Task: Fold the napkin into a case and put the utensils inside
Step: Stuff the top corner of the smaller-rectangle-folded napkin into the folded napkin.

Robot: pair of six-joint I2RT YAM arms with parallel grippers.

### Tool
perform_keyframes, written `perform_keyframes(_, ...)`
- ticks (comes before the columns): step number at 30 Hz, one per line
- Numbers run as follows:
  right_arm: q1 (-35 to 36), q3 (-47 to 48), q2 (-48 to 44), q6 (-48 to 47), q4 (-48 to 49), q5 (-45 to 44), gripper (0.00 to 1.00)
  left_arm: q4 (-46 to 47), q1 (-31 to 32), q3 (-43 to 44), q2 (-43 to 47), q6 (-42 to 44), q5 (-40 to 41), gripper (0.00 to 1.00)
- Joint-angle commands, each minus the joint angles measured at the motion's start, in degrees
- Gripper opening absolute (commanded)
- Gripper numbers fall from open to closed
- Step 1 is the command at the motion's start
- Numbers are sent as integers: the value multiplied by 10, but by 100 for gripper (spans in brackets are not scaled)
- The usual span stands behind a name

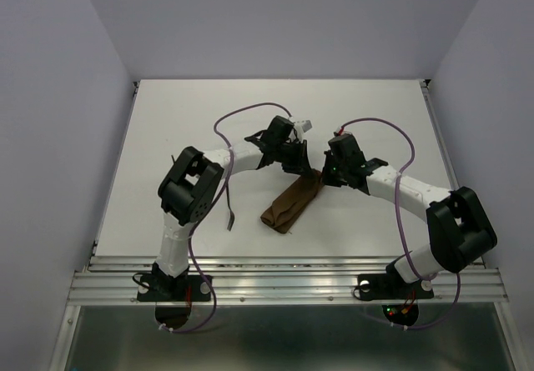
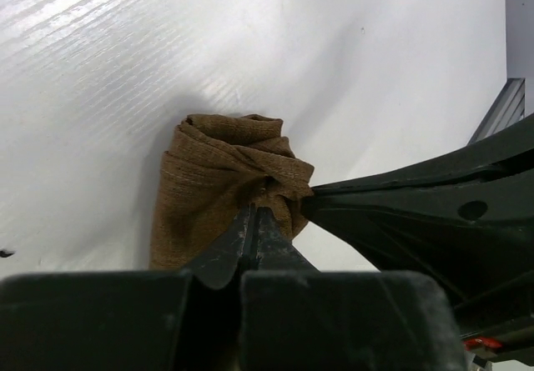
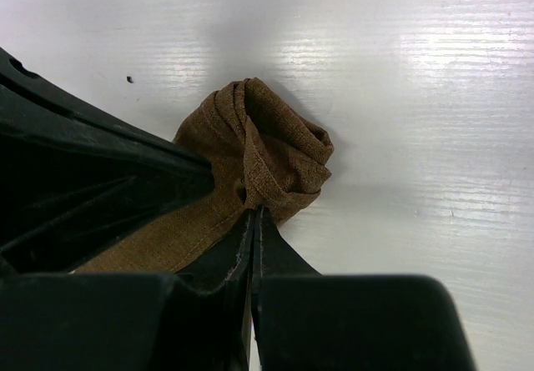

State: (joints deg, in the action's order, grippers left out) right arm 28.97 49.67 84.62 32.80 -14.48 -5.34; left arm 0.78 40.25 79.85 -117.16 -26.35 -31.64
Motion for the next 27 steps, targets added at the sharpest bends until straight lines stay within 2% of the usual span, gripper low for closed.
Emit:
perform_keyframes(1,4,12,-12,-4,29,-3,1,2,0,12,15,12,-15,0)
perform_keyframes(18,4,25,-2,-7,30,4,1,10,7,40,-39,4,-37,0)
perform_keyframes(27,4,30,4,-8,29,8,1,29,15,40,-33,-8,-63,0)
